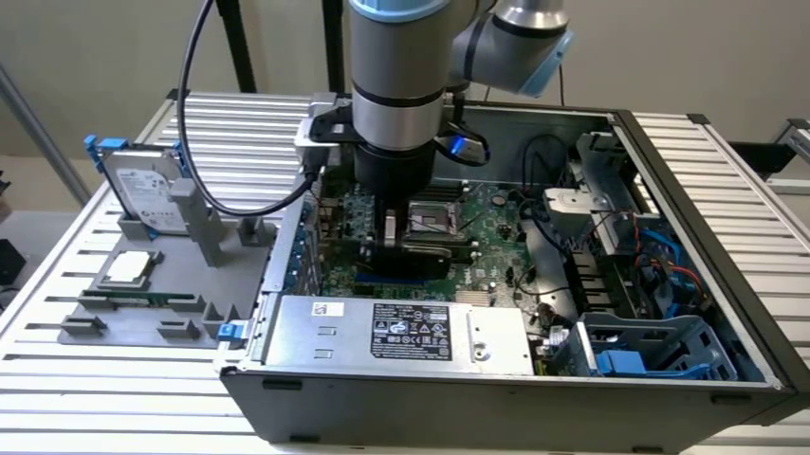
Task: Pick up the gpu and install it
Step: 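Insert the gpu into the slot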
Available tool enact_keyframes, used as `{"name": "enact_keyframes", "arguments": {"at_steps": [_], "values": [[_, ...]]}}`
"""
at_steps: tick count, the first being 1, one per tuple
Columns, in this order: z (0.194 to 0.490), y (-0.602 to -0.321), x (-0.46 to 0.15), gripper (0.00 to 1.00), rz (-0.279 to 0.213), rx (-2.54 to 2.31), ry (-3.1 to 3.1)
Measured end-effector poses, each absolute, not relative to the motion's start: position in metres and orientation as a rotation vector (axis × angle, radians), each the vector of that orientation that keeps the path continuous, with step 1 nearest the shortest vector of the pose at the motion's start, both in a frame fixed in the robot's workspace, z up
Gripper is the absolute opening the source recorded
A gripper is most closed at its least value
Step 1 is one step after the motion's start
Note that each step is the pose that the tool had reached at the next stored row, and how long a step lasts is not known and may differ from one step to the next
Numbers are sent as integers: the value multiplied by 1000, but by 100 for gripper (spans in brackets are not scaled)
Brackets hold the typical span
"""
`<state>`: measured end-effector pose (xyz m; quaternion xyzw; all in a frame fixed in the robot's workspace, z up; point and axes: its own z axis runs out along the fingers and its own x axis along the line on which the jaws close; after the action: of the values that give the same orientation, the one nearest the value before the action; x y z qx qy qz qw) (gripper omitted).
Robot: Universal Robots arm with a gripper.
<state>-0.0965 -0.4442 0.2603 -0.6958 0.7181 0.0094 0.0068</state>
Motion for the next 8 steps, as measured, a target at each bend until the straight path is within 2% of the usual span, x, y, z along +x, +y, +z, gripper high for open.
{"name": "enact_keyframes", "arguments": {"at_steps": [8], "values": [[257, -444, -98, 0, 29, -2175, 2247]]}}
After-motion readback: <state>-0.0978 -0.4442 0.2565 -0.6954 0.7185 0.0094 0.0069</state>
